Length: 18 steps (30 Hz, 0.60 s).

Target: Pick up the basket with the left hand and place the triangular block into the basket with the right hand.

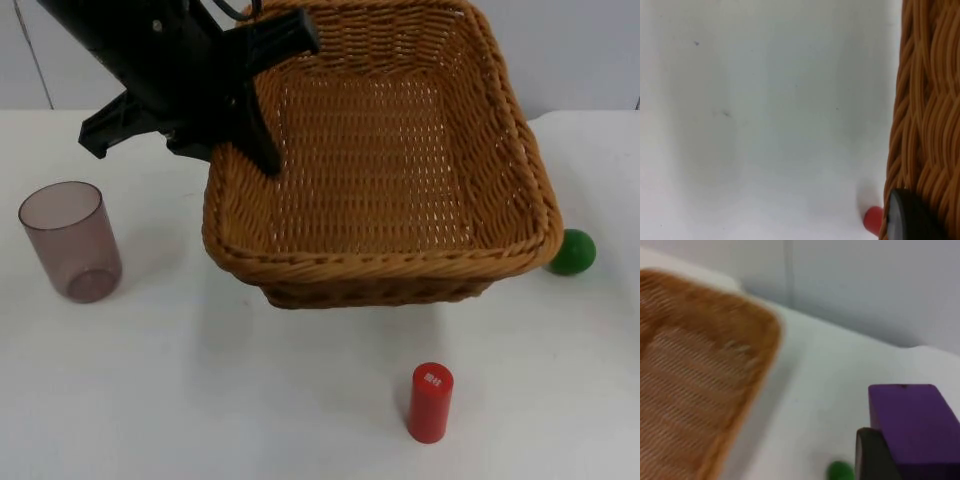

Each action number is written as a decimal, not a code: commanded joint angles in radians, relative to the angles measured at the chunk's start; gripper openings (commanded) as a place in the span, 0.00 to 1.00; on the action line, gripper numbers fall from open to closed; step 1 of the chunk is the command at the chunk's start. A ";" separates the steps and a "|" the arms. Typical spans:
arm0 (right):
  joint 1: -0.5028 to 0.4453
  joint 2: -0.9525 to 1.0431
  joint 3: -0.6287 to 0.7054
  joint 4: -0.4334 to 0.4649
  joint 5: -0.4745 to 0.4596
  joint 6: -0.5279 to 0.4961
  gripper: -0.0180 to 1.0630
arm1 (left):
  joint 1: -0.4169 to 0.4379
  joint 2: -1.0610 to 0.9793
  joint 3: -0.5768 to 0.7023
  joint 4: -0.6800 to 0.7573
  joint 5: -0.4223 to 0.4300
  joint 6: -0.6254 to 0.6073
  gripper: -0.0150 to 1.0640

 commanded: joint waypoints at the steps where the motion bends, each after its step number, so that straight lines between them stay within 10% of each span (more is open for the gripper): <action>1: 0.057 -0.048 0.062 0.011 -0.033 0.007 0.02 | -0.010 -0.019 -0.004 -0.035 -0.021 0.007 0.01; 10: 0.362 0.020 0.136 -0.097 -0.286 0.253 0.02 | -0.034 -0.019 -0.004 -0.037 -0.044 0.007 0.01; 18: 0.386 0.184 0.113 -0.154 -0.302 0.317 0.02 | -0.034 -0.019 -0.004 -0.037 -0.042 0.007 0.01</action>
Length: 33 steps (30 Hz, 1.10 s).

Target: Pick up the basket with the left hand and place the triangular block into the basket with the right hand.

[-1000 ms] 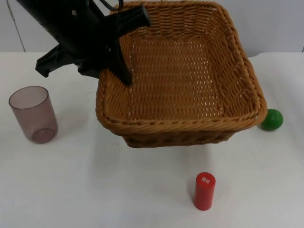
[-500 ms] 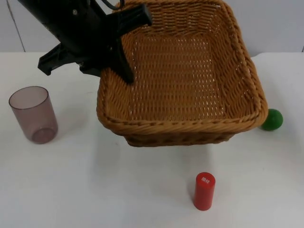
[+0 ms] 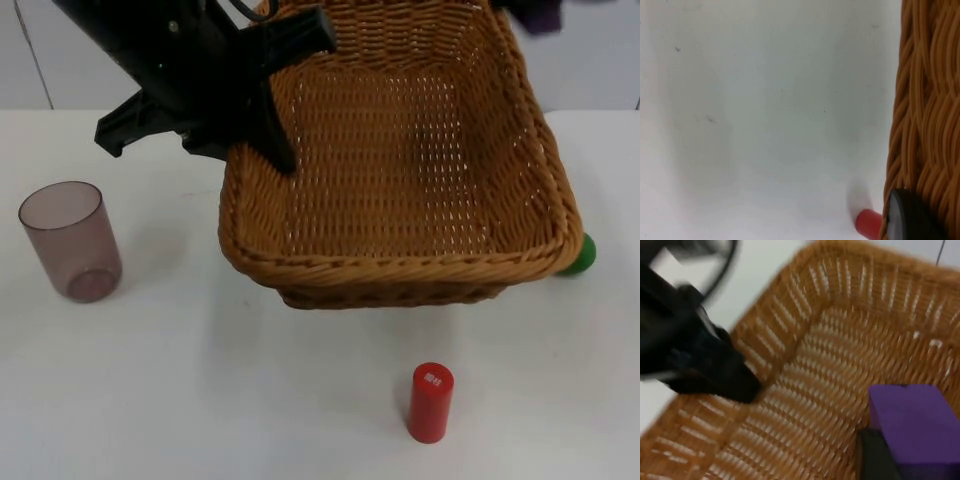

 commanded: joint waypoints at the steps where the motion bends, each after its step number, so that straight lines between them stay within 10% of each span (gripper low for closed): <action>1: 0.006 0.035 -0.017 -0.021 -0.026 0.004 0.02 | -0.007 -0.019 -0.004 -0.030 -0.017 0.003 0.01; 33: 0.061 0.303 -0.081 -0.153 -0.082 -0.078 0.02 | -0.007 -0.019 -0.002 -0.035 -0.019 0.003 0.01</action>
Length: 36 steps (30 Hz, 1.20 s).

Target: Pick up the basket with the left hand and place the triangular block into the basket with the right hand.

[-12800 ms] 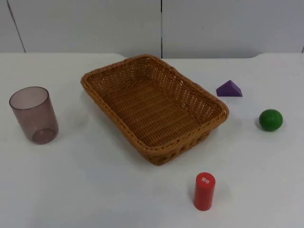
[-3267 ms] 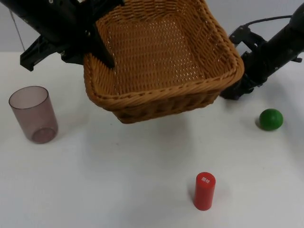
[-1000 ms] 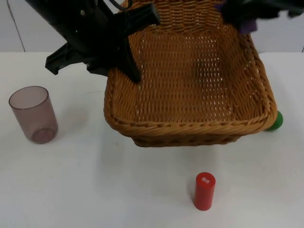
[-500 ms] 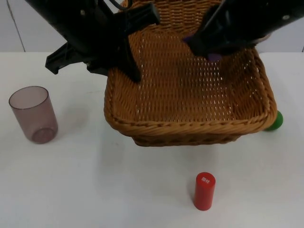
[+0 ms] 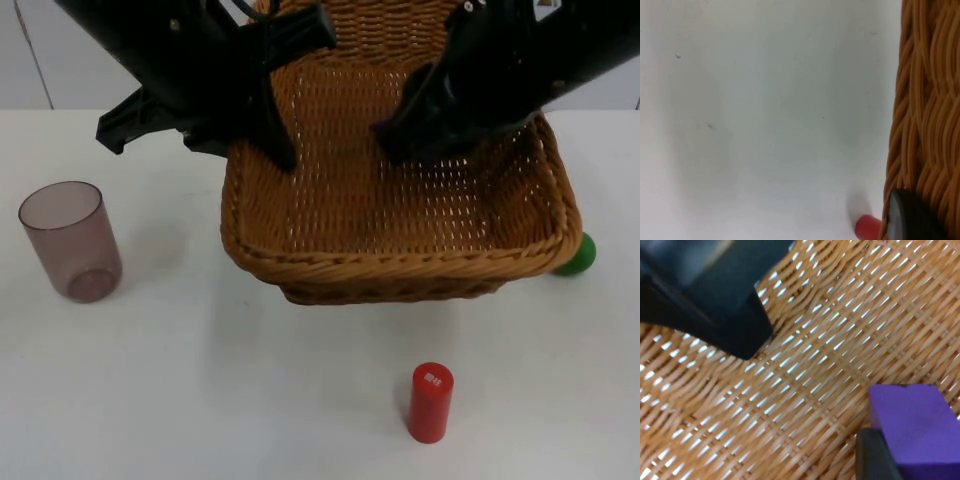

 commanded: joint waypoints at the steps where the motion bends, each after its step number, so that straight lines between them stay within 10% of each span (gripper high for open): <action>1: 0.004 0.005 -0.006 -0.019 0.003 -0.001 0.04 | -0.007 -0.019 -0.002 -0.035 -0.003 0.001 0.01; 7: 0.004 0.008 -0.006 -0.019 0.004 -0.001 0.34 | -0.007 -0.019 -0.002 -0.035 0.003 0.001 0.01; 11: 0.004 0.004 -0.006 -0.021 -0.010 -0.001 0.94 | -0.007 -0.019 -0.002 -0.038 0.005 0.001 0.01; 31: -0.014 -0.414 -0.006 -0.055 0.034 0.007 0.98 | -0.007 -0.019 -0.002 -0.025 0.024 0.013 0.01; 36: -0.167 -0.594 -0.006 -0.055 0.083 0.076 0.98 | -0.007 -0.019 -0.002 -0.025 0.024 0.020 0.01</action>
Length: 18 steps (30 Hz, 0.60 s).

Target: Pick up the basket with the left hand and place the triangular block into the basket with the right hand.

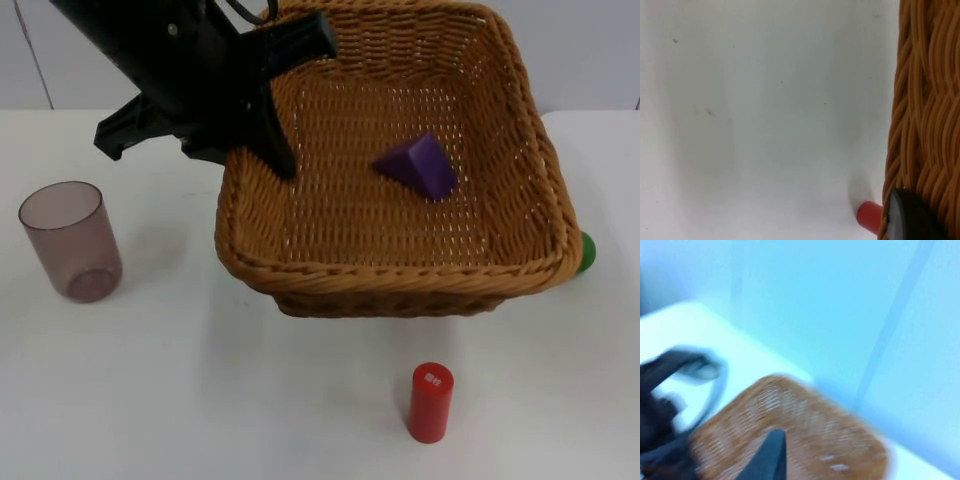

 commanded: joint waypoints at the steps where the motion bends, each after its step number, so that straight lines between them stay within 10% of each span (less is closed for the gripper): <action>1: -0.114 -0.082 -0.005 -0.009 0.052 0.024 0.98 | -0.007 -0.019 -0.004 -0.019 -0.009 0.008 0.01; 11: -0.509 -0.178 0.019 0.026 0.194 0.001 0.98 | -0.007 -0.019 -0.004 -0.019 -0.025 0.015 0.01; 18: -0.594 -0.184 0.128 0.314 0.112 -0.170 0.98 | -0.007 -0.019 -0.004 -0.019 -0.032 0.018 0.01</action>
